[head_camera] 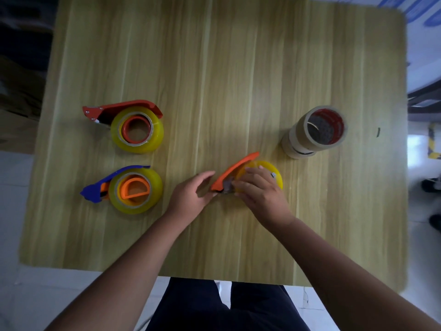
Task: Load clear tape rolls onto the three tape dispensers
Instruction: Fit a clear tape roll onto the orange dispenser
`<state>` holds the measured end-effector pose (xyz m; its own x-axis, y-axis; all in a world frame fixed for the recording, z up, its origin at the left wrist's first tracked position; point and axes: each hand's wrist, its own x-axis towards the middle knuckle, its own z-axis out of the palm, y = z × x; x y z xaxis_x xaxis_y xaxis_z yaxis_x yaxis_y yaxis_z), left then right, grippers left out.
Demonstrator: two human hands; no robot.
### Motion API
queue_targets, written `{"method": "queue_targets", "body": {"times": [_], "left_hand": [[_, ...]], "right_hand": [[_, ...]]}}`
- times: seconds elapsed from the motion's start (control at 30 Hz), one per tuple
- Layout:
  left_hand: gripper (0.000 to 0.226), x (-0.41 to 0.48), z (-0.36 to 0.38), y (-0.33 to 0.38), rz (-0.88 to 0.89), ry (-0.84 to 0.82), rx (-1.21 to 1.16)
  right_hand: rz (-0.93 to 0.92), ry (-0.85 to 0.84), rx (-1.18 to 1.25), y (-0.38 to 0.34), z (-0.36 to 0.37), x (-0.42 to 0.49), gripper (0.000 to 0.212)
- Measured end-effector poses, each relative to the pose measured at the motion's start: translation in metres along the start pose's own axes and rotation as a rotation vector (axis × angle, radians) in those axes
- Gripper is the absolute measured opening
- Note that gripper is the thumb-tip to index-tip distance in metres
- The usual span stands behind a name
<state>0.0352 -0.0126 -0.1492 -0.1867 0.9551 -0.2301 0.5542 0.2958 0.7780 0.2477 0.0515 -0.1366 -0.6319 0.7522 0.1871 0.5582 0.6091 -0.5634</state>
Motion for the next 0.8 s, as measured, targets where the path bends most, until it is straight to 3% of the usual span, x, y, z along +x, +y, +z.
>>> {"method": "queue_targets", "body": {"times": [0.13,0.2,0.27,0.37,0.47,0.8], "left_hand": [[0.043,-0.001,0.0,0.01,0.024,-0.053,0.053],[0.042,0.001,-0.002,0.012,-0.01,-0.053,0.052],[0.04,0.004,-0.004,0.017,-0.037,-0.068,0.038],[0.044,0.014,-0.011,0.023,-0.088,-0.165,-0.004],[0.047,0.026,-0.015,0.031,-0.123,-0.287,-0.047],[0.041,0.053,-0.025,0.042,-0.044,-0.389,0.178]], "right_hand": [[-0.011,-0.021,0.066,-0.002,-0.008,-0.012,0.024],[0.164,0.053,0.094,-0.003,-0.02,-0.016,0.027],[0.476,0.081,0.08,0.001,-0.034,-0.024,0.048],[0.758,-0.145,0.194,0.01,-0.044,-0.037,0.095],[0.746,-0.328,0.235,0.008,-0.044,-0.039,0.112],[0.764,-0.265,0.149,-0.002,-0.035,-0.016,0.1]]}}
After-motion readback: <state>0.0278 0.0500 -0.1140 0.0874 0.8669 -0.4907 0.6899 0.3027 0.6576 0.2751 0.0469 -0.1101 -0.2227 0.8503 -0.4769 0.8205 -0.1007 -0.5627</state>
